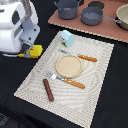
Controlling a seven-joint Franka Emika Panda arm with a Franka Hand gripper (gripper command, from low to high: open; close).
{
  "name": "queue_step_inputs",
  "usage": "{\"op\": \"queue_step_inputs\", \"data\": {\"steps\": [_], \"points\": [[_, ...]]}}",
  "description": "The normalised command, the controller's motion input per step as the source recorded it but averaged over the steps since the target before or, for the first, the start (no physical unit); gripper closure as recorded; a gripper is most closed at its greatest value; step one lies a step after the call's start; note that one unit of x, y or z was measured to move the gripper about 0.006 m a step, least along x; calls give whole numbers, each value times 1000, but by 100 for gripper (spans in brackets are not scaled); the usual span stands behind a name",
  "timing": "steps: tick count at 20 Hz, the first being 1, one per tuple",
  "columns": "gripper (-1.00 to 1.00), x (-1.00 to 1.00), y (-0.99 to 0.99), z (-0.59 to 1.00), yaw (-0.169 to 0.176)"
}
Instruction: Interact with the objects in diverse but meaningful ways.
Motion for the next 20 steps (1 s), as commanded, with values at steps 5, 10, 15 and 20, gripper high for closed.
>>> {"op": "queue_step_inputs", "data": {"steps": [5, 10, 15, 20], "points": [[100, 646, -790, -79, -6], [100, 235, -654, -384, -30], [100, 1, -247, -456, -42], [100, 435, 41, -105, -46]]}}
